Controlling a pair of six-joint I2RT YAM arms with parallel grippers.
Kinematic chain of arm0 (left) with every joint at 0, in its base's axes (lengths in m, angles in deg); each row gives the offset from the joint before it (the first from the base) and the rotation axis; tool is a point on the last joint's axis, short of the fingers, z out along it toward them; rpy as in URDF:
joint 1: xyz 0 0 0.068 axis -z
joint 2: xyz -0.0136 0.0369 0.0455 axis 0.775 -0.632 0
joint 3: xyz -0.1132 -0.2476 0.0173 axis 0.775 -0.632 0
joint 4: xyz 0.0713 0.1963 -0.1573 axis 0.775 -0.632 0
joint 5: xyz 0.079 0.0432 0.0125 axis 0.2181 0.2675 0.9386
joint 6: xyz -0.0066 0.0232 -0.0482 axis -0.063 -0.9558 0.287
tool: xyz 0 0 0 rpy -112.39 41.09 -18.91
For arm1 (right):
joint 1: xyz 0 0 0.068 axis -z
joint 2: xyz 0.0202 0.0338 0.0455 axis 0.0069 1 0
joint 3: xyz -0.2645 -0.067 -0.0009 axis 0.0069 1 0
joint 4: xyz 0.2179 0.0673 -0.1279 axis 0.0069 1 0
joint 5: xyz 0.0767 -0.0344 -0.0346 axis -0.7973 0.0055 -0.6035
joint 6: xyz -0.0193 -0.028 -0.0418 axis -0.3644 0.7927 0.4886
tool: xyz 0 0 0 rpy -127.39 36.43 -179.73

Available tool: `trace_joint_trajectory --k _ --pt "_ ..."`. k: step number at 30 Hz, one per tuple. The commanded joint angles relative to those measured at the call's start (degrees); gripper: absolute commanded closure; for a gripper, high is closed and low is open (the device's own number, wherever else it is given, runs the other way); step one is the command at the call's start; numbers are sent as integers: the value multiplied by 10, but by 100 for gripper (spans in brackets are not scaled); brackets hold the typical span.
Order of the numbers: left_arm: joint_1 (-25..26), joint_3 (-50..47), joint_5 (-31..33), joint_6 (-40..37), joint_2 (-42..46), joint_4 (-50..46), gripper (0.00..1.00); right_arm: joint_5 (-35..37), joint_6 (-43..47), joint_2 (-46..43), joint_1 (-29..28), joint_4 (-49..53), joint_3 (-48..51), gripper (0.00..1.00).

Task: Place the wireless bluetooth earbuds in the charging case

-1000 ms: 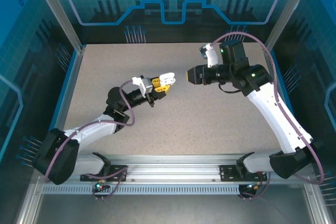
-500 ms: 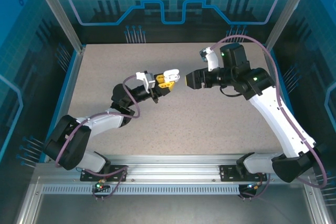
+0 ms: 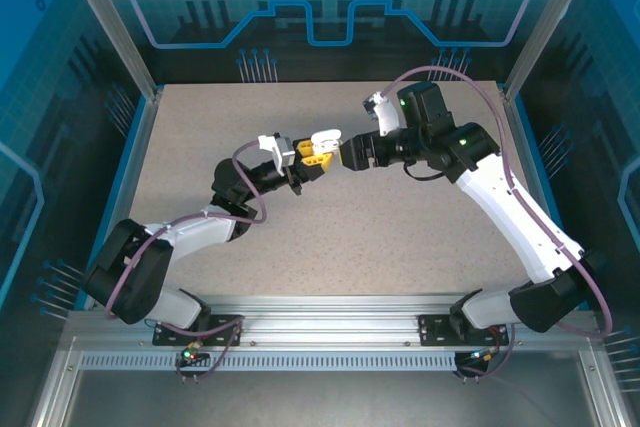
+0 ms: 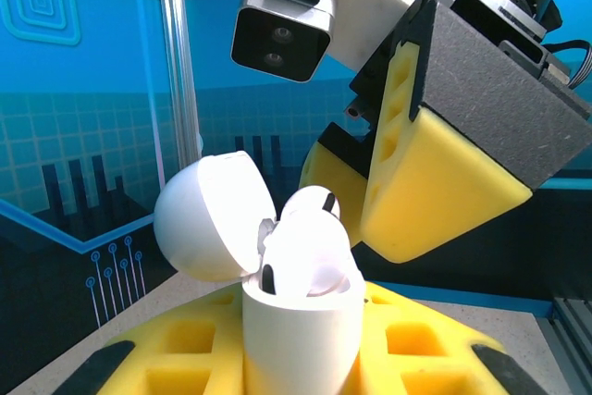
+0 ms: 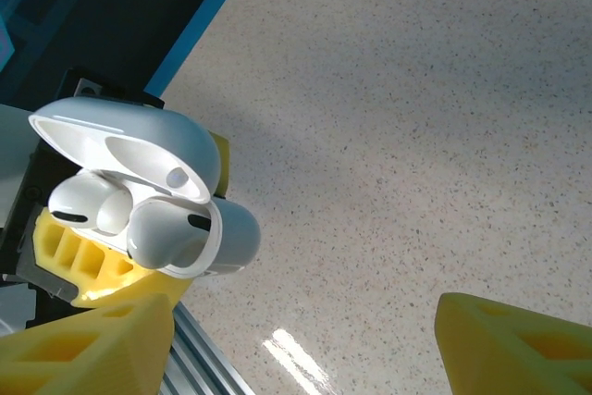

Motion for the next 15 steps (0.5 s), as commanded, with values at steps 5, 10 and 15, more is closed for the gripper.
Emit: trace_joint_trajectory --k 5,10,15 --pt "1 15 -5 2 -4 14 100 -13 -1 -14 -7 -34 -15 22" --pt "3 15 -4 2 -3 13 100 -20 -8 -7 -7 -46 -22 22" --pt "5 14 -4 1 -3 11 100 -24 -12 3 -7 -51 -30 22"
